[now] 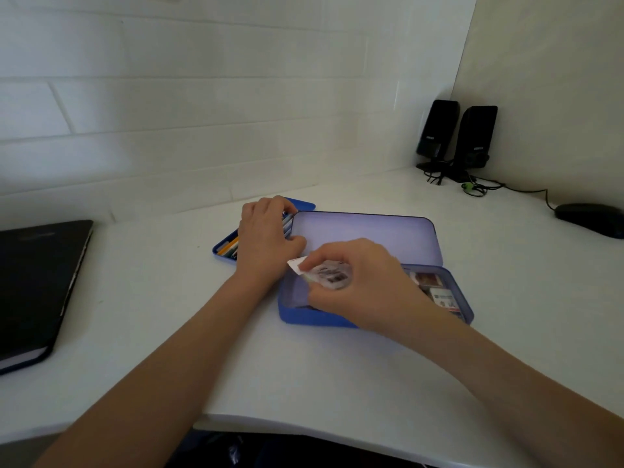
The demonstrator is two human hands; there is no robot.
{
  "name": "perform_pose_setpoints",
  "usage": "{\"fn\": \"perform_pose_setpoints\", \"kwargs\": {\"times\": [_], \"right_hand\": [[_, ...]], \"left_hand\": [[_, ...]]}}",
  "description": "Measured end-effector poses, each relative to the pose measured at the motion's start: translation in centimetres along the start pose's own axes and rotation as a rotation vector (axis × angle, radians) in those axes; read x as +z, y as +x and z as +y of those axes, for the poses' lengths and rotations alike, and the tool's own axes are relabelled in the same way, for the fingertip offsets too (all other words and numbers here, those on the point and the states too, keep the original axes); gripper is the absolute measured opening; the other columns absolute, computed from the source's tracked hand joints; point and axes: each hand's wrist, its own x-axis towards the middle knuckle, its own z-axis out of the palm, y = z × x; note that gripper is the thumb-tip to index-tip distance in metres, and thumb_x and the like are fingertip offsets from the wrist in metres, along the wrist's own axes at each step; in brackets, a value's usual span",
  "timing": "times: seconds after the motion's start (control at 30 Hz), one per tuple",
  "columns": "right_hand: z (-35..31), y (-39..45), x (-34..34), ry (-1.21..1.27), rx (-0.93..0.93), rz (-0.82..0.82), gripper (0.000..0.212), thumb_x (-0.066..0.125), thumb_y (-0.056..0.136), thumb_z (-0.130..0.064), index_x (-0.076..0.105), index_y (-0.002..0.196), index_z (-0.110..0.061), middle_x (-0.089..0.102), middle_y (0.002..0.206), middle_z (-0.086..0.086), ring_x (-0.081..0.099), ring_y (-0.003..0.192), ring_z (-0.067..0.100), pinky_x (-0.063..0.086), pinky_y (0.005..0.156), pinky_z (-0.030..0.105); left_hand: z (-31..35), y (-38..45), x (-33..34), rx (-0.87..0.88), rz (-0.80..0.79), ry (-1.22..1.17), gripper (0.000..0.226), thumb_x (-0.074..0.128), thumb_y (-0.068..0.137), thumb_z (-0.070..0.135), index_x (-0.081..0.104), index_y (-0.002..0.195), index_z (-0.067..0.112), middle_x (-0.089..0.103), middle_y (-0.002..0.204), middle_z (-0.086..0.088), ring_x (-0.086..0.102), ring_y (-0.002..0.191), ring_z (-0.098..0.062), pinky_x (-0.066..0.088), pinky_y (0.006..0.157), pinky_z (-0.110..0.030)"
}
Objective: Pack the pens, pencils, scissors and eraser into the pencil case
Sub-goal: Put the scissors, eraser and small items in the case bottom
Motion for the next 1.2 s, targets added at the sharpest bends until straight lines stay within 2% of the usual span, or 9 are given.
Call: {"fn": "perform_pose_setpoints", "kwargs": {"times": [0.13, 0.27, 0.47, 0.6, 0.73, 0.9, 1.0, 1.13, 1.2], "right_hand": [[-0.3, -0.1, -0.6, -0.016, 0.029, 0.005, 0.017, 0.064, 0.063, -0.041, 0.063, 0.08, -0.042, 0.062, 0.076, -0.017, 0.058, 0.082, 0.009, 0.049, 0.086, 0.042], [-0.5, -0.6, -0.7, -0.197, 0.05, -0.077, 0.032, 0.064, 0.071, -0.041, 0.061, 0.103, -0.039, 0.058, 0.107, -0.017, 0.042, 0.111, 0.01, 0.038, 0.094, 0.045], [0.2, -0.3, 0.3, -0.212, 0.054, -0.143, 0.045, 0.059, 0.07, -0.061, 0.057, 0.109, -0.037, 0.05, 0.116, -0.009, 0.034, 0.114, 0.016, 0.042, 0.096, 0.044], [1.1, 0.3, 1.2, -0.081, 0.024, -0.127, 0.04, 0.065, 0.079, -0.048, 0.059, 0.114, -0.03, 0.042, 0.126, -0.003, 0.032, 0.121, 0.018, 0.037, 0.1, 0.031], [1.6, 0.9, 1.0, -0.043, -0.041, -0.099, 0.015, 0.064, 0.087, -0.02, 0.071, 0.1, -0.023, 0.053, 0.119, 0.002, 0.045, 0.113, 0.016, 0.036, 0.094, 0.02], [2.4, 1.7, -1.5, -0.051, 0.023, -0.008, 0.035, 0.056, 0.084, 0.001, 0.072, 0.08, -0.031, 0.06, 0.104, -0.003, 0.057, 0.094, 0.011, 0.048, 0.077, 0.019], [3.3, 2.0, -2.1, -0.058, 0.068, 0.006, 0.036, 0.061, 0.081, -0.001, 0.063, 0.066, -0.034, 0.069, 0.095, -0.002, 0.066, 0.083, 0.015, 0.047, 0.066, 0.018], [3.3, 1.9, -1.7, -0.116, -0.01, -0.015, 0.032, 0.06, 0.08, -0.001, 0.063, 0.066, -0.029, 0.072, 0.083, 0.0, 0.066, 0.08, 0.018, 0.054, 0.075, 0.031], [3.1, 1.8, -2.0, -0.125, -0.019, -0.048, 0.033, 0.058, 0.081, 0.0, 0.067, 0.065, -0.027, 0.071, 0.076, -0.005, 0.064, 0.073, 0.01, 0.053, 0.072, 0.024]], "left_hand": [[-0.1, 0.1, 0.1, -0.011, -0.024, -0.027, 0.038, 0.054, 0.058, 0.022, 0.058, 0.095, 0.015, 0.05, 0.094, 0.005, 0.033, 0.094, -0.017, 0.023, 0.074, -0.024], [-0.2, 0.1, 0.3, -0.032, -0.059, -0.058, 0.03, 0.056, 0.058, 0.019, 0.059, 0.088, 0.019, 0.058, 0.1, -0.001, 0.041, 0.103, -0.025, 0.018, 0.071, -0.019], [0.1, 0.1, 0.3, -0.038, -0.028, -0.05, 0.024, 0.063, 0.065, 0.008, 0.062, 0.086, 0.02, 0.054, 0.102, 0.003, 0.038, 0.106, -0.02, 0.018, 0.075, -0.016], [0.4, 0.0, 0.3, -0.041, -0.013, -0.046, 0.024, 0.063, 0.067, 0.006, 0.064, 0.087, 0.018, 0.05, 0.1, 0.005, 0.032, 0.102, -0.015, 0.019, 0.076, -0.017], [0.4, -0.1, 0.2, -0.05, -0.032, -0.058, 0.022, 0.062, 0.067, 0.006, 0.062, 0.086, 0.018, 0.056, 0.106, -0.001, 0.038, 0.109, -0.021, 0.023, 0.081, -0.021], [0.4, -0.1, 0.1, -0.054, -0.034, -0.048, 0.021, 0.062, 0.069, 0.007, 0.063, 0.088, 0.018, 0.051, 0.103, 0.003, 0.035, 0.106, -0.017, 0.023, 0.083, -0.022], [0.4, -0.1, 0.1, -0.051, -0.028, -0.055, 0.021, 0.062, 0.069, 0.007, 0.064, 0.087, 0.017, 0.048, 0.1, 0.005, 0.03, 0.102, -0.013, 0.022, 0.082, -0.022], [0.4, 0.0, 0.0, -0.046, -0.025, -0.04, 0.02, 0.063, 0.07, 0.007, 0.064, 0.087, 0.018, 0.047, 0.098, 0.006, 0.03, 0.1, -0.013, 0.02, 0.078, -0.019], [0.4, 0.0, 0.0, -0.049, -0.034, -0.042, 0.02, 0.062, 0.07, 0.007, 0.064, 0.086, 0.018, 0.048, 0.098, 0.006, 0.03, 0.1, -0.013, 0.02, 0.077, -0.019]]}}
